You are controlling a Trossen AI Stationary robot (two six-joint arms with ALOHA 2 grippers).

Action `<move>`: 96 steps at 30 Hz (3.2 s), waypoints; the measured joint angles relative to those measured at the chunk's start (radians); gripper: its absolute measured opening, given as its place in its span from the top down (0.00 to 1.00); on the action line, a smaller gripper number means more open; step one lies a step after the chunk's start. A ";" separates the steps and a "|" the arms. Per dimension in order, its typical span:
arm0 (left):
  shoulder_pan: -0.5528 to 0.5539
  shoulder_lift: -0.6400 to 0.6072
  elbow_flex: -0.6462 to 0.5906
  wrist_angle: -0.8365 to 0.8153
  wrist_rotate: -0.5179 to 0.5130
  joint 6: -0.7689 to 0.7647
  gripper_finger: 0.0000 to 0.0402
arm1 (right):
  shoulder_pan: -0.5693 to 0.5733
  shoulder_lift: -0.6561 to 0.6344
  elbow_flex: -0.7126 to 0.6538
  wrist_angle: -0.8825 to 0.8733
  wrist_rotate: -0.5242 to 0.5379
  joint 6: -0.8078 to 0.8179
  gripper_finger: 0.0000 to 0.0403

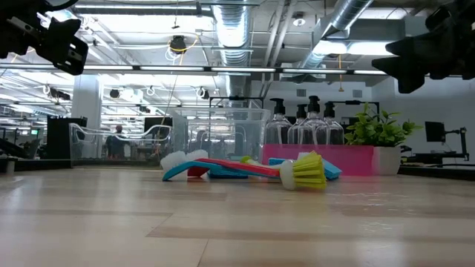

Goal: Pick & Place Kitchen Sink Supplies
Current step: Put the bottom red toilet brush into the white bin

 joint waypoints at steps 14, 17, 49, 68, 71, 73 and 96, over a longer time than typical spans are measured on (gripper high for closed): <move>0.000 0.000 0.000 0.005 0.000 0.000 0.50 | 0.000 0.000 0.000 0.000 0.000 0.000 0.45; 0.000 0.000 0.000 0.006 0.000 0.000 0.50 | 0.000 0.000 0.000 0.000 0.000 0.000 0.45; 0.000 0.000 0.000 0.006 0.000 0.000 0.50 | 0.000 0.000 0.000 0.000 0.000 0.000 0.45; 0.000 0.000 0.000 0.007 0.000 0.000 0.50 | 0.000 0.000 0.000 0.000 0.000 0.000 0.45; 0.000 0.000 0.000 0.007 0.000 0.000 0.50 | 0.000 0.000 0.000 0.000 0.000 0.000 0.45; 0.000 0.000 0.000 0.007 0.000 0.000 0.50 | 0.000 0.000 0.000 -0.001 0.000 0.000 0.45; 0.000 0.000 0.000 0.007 0.000 0.000 0.50 | 0.000 0.000 -0.001 0.047 0.002 0.320 0.45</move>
